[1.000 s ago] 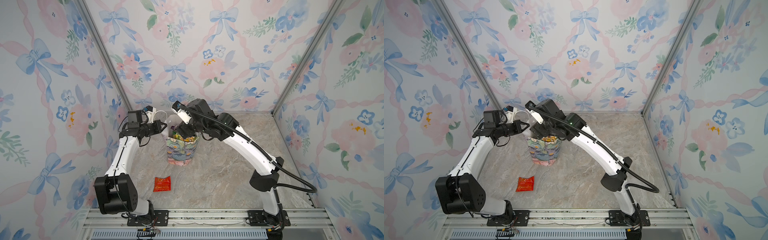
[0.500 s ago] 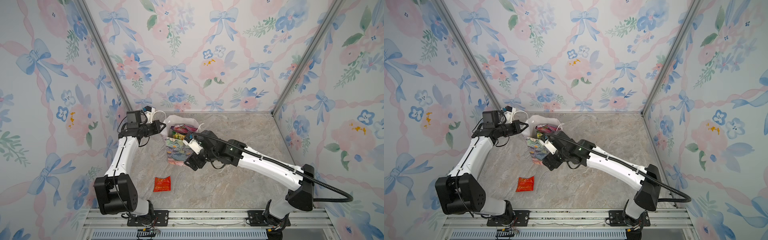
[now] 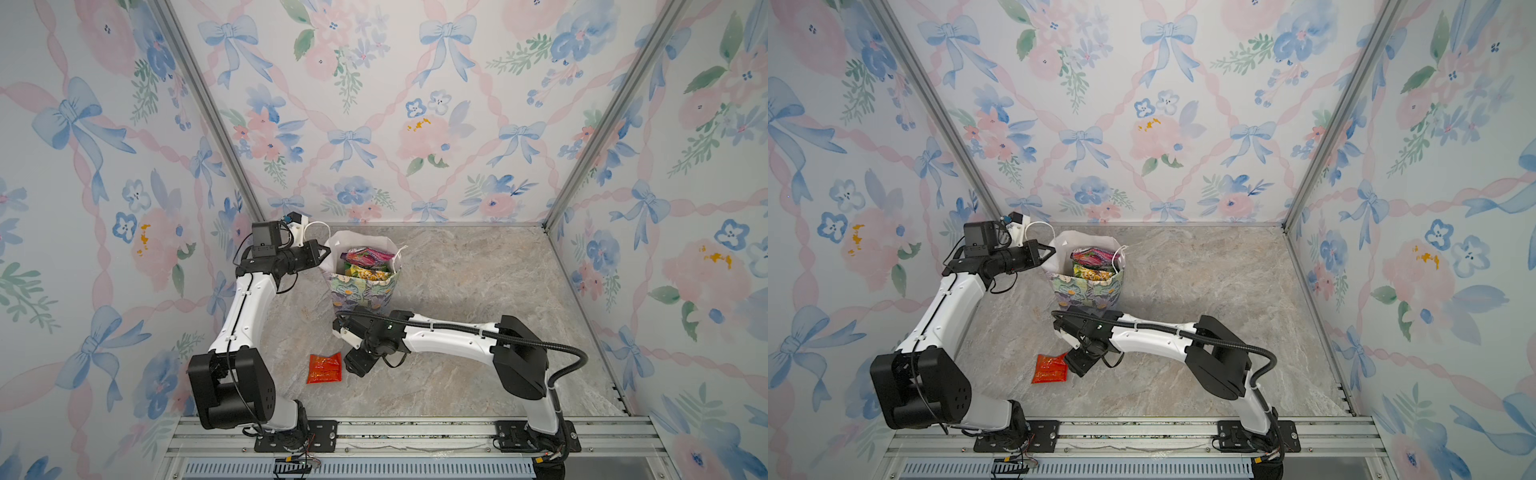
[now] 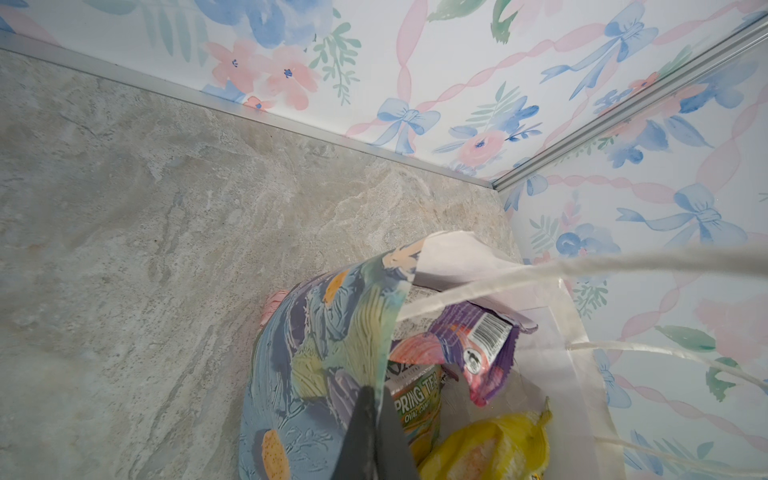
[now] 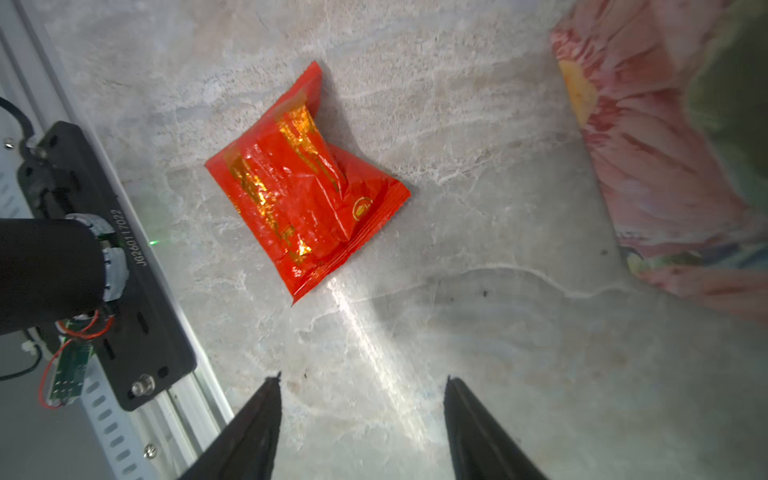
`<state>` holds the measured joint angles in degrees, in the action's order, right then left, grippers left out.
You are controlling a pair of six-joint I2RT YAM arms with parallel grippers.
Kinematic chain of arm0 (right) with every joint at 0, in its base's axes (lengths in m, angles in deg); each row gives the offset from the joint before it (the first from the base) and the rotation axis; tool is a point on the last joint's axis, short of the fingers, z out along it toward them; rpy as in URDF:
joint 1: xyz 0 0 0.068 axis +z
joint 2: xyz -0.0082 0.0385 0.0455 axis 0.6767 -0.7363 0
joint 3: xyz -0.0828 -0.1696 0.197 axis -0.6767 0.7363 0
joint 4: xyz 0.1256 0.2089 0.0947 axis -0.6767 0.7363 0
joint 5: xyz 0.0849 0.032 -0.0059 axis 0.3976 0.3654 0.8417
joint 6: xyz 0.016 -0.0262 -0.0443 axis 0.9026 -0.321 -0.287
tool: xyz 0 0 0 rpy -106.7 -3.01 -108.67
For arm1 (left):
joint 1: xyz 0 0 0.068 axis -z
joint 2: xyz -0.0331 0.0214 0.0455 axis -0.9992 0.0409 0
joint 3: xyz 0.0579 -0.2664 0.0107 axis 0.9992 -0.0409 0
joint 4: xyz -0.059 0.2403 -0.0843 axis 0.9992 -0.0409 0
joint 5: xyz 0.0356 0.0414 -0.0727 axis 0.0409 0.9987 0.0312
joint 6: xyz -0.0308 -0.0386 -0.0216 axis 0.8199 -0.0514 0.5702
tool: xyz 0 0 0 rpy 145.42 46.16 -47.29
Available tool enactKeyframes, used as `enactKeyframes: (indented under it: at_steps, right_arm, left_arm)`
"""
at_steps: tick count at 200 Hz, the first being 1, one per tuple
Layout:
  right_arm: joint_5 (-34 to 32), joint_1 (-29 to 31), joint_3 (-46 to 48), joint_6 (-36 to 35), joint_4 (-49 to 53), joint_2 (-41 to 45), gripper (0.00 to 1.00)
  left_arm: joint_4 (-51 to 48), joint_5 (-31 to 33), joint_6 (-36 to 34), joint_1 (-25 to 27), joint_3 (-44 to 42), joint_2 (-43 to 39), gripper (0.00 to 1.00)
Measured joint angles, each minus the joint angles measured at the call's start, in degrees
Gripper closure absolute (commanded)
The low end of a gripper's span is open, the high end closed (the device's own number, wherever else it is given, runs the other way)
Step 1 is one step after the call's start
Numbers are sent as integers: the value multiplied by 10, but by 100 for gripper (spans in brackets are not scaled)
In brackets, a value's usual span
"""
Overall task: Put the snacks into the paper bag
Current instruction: 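Raise the right gripper out of the bag and reach toward the red packet, then lower the right gripper onto the red packet and grasp its corner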
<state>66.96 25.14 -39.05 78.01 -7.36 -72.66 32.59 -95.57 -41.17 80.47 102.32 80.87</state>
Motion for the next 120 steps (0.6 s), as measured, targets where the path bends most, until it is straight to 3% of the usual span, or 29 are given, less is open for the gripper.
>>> enactKeyframes:
  at_steps: [120]
  right_arm:
    - [-4, 2, -169, 11, 47, -145, 29]
  left_arm:
    - [0, 0, 0, -2, 0, 0, 100]
